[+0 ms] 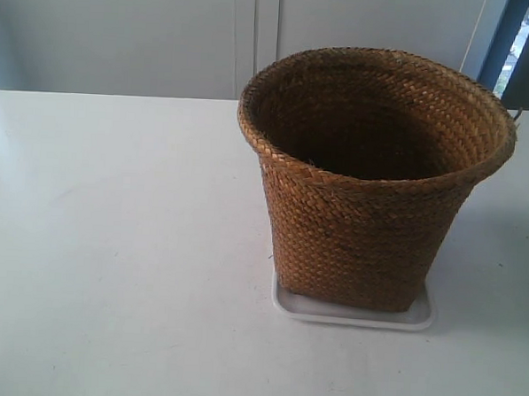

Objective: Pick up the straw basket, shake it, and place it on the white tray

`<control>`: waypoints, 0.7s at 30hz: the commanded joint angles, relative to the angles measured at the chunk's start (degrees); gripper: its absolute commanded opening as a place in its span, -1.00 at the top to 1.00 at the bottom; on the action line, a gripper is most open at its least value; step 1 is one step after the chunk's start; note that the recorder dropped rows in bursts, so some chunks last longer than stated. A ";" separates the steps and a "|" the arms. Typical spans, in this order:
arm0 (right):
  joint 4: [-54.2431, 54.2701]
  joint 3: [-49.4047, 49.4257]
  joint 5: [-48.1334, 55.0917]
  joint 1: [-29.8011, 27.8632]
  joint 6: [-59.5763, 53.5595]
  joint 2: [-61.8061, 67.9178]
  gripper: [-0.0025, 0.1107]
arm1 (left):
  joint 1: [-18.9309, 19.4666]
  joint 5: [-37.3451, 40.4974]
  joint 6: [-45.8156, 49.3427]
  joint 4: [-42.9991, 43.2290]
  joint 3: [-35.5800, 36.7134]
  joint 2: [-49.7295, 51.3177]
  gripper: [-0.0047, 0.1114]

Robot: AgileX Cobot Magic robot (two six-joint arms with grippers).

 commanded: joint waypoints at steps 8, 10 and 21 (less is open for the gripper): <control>-0.53 0.33 3.93 -0.29 -0.23 -0.37 0.96 | 0.02 0.09 -0.02 -0.19 0.39 -0.24 0.92; -0.53 0.33 3.93 -0.29 -0.23 -0.37 0.96 | 0.02 0.09 -0.02 -0.19 0.39 -0.24 0.92; -0.53 0.33 3.93 -0.29 -0.23 -0.37 0.96 | 0.02 0.09 -0.02 -0.19 0.39 -0.24 0.92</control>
